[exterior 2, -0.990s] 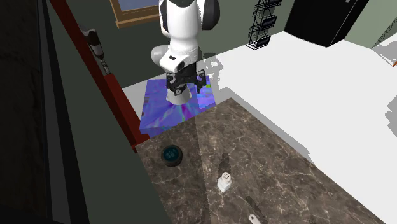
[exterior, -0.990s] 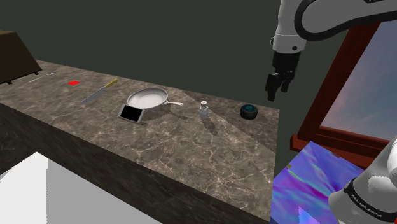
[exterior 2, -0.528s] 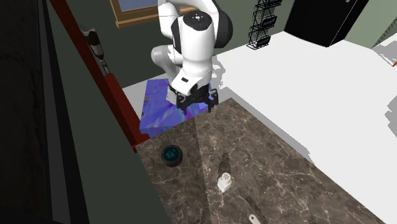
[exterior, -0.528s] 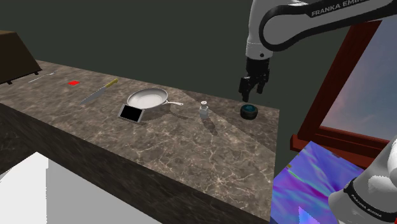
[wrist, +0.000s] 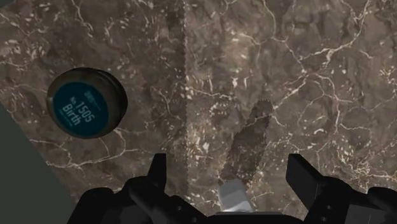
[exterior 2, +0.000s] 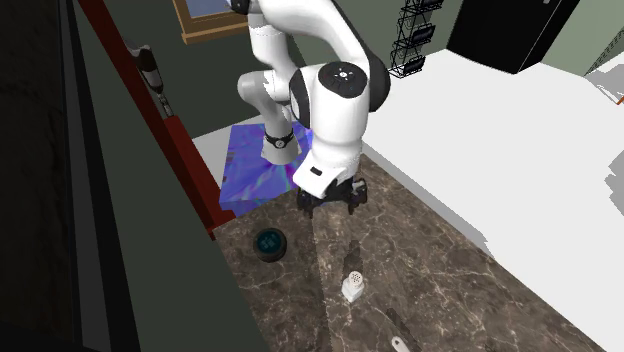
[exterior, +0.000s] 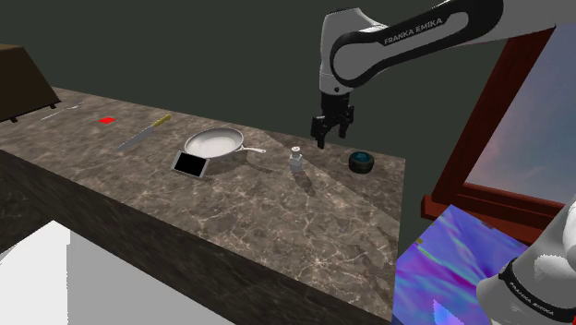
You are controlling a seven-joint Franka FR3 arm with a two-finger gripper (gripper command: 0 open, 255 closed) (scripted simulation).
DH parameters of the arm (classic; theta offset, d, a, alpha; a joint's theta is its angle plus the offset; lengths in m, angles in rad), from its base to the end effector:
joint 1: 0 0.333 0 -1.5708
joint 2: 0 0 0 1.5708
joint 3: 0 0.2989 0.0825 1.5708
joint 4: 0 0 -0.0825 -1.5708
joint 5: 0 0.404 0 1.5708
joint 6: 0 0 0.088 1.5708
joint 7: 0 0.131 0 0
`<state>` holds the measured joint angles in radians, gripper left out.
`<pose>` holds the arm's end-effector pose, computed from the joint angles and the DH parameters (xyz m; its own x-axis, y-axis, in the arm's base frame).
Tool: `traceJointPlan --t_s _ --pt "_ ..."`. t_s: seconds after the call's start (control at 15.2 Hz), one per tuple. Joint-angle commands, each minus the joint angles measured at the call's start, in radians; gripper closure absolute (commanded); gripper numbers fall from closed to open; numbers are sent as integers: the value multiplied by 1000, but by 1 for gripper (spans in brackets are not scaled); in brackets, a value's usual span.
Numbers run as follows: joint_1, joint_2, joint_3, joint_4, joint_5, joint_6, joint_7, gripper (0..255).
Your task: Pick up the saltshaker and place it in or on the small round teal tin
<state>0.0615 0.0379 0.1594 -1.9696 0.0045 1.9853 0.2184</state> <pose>0.5657 0.1270 0.3998 0.9997 0.0007 -0.0234 0.0005 -1.0000 -0.0052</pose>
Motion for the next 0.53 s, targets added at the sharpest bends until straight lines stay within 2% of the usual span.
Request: traceJointPlan --t_s 0.0,0.46 --pt "4 76 2 69 -14 14 17 0" --pt "40 353 2 379 -63 2 78 0"
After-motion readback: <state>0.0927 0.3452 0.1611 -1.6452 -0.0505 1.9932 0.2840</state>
